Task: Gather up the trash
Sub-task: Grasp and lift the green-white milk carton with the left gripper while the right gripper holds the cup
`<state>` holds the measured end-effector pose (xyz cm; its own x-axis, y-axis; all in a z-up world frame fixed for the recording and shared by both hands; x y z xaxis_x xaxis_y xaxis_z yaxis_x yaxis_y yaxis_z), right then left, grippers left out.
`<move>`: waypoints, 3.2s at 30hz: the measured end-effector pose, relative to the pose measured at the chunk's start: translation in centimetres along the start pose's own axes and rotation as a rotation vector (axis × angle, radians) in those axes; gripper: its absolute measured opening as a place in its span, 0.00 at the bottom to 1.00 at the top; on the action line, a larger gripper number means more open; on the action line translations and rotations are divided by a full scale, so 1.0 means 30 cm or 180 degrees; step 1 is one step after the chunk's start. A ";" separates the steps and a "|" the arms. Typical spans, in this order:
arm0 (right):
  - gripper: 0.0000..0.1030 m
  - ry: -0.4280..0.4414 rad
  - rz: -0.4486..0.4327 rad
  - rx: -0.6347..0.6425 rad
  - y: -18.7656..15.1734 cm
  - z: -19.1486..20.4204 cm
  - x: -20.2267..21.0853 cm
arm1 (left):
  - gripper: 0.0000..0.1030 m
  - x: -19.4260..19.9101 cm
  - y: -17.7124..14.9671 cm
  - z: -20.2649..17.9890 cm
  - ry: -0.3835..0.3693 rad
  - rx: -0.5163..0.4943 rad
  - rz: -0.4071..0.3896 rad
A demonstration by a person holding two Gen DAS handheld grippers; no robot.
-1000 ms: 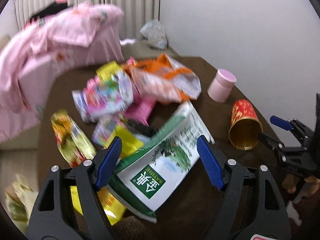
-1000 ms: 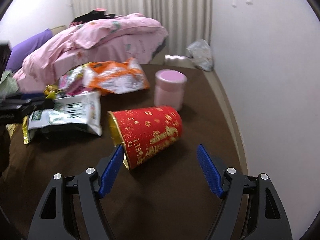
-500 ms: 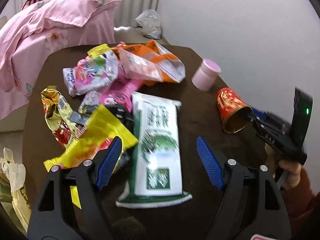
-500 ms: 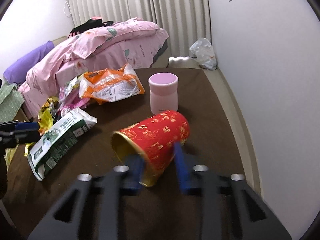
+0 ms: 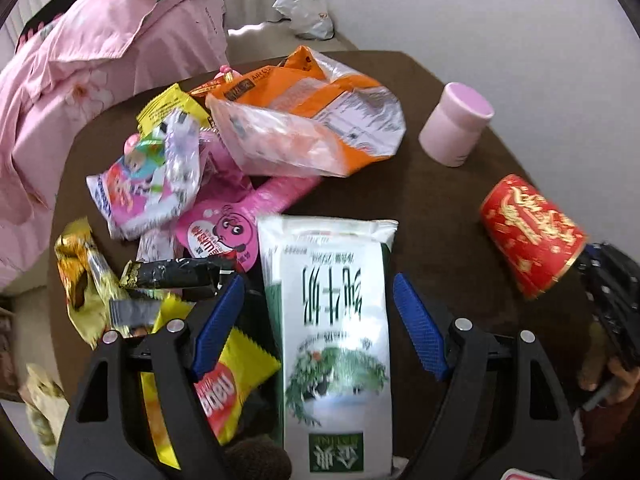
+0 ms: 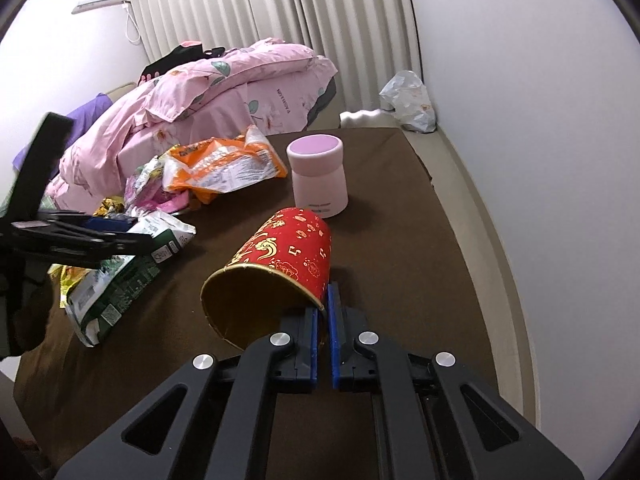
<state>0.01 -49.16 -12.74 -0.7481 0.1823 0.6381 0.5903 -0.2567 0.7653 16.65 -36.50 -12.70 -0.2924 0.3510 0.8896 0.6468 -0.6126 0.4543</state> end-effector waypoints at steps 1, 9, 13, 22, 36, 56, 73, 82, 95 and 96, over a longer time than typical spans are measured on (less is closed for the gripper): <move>0.06 0.0016 -0.0006 0.0006 0.003 0.004 -0.002 | 0.64 -0.008 0.005 0.001 -0.0003 0.0014 0.0035; 0.06 0.0129 -0.0062 0.0077 0.018 0.033 -0.003 | 0.61 -0.038 0.040 0.011 -0.0045 0.0182 0.0195; 0.06 0.0177 -0.0111 0.0090 0.028 0.040 0.018 | 0.60 -0.024 0.043 0.013 -0.0167 0.0270 0.0190; 0.06 0.0205 -0.0156 0.0044 0.019 0.018 0.082 | 0.60 0.233 -0.032 -0.056 -0.0521 0.0281 -0.0550; 0.06 0.0287 -0.0343 0.0263 0.099 0.103 0.184 | 0.54 0.511 -0.092 0.007 -0.0425 0.0511 -0.1371; 0.06 0.0325 -0.0189 0.0395 0.125 0.202 0.122 | 0.41 0.423 -0.137 0.262 -0.0517 0.1133 -0.1130; 0.06 0.0456 -0.0104 0.0394 0.074 0.228 0.055 | 0.61 0.067 0.097 0.312 0.0588 0.0994 -0.0347; 0.06 0.0484 -0.0106 0.0397 0.066 0.233 0.056 | 0.57 -0.012 0.063 0.346 0.0577 0.1016 0.0079; 0.06 0.0507 -0.0268 0.0537 0.119 0.289 0.119 | 0.52 0.452 -0.028 0.289 -0.0230 0.1007 -0.1161; 0.06 0.0517 -0.0285 0.0567 0.127 0.300 0.127 | 0.52 0.479 -0.041 0.300 -0.0234 0.1031 -0.1205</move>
<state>2.14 -40.91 -6.65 -0.8302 0.0383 0.5562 0.5528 -0.0725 0.8301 18.00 -24.35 -0.92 -0.5059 0.5624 0.6541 0.6937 -0.1855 0.6960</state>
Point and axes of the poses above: each gripper's, at about its wrist camera, not at the fingertips, and x roughly against the way its jaws point, z to its left, y to its top, the point moved 8 cm from there along -x, roughly the way its jaws point, and after that the axes turned 9 degrees about x, right-handed, at the moved point
